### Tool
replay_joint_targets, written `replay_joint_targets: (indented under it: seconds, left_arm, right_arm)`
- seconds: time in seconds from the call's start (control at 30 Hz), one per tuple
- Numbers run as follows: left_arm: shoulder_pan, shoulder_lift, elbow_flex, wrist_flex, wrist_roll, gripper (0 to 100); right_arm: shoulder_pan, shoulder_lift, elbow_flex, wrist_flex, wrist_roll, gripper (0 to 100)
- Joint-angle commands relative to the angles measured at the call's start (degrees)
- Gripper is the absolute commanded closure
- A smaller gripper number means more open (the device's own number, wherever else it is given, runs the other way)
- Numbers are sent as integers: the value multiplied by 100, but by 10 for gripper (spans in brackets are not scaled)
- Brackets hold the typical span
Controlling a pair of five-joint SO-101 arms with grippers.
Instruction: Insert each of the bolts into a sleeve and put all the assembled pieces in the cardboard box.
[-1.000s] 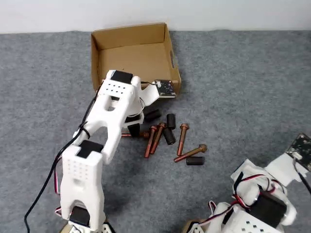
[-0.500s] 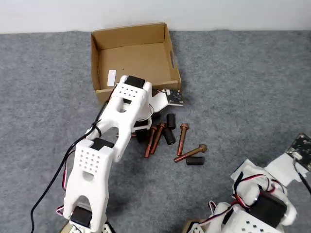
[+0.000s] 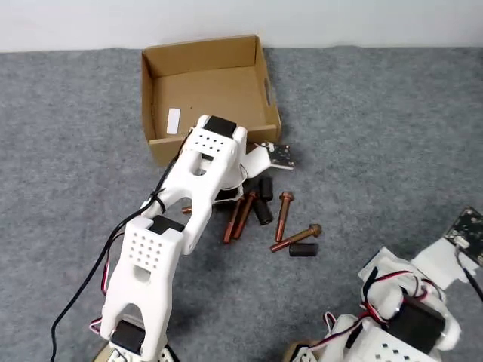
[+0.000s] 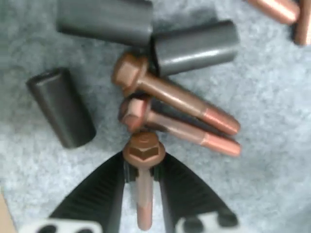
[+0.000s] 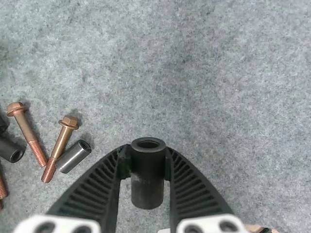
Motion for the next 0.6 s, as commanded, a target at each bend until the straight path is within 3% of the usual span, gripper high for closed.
replay_joint_targets:
  seconds: [0.0, 0.3, 0.57]
  left_arm:
    - [-18, -756, -145, 176, 431, 995]
    - [-44, -3349, 1727, 132, 1116, 995]
    - [-9, -6242, 4215, -642, 2198, 995]
  right_arm:
    - [48, 40, -35, -154, 62, 989]
    - [4, -910, 88, -154, 607, 989]
    - [-919, -2149, 440, -374, 677, 989]
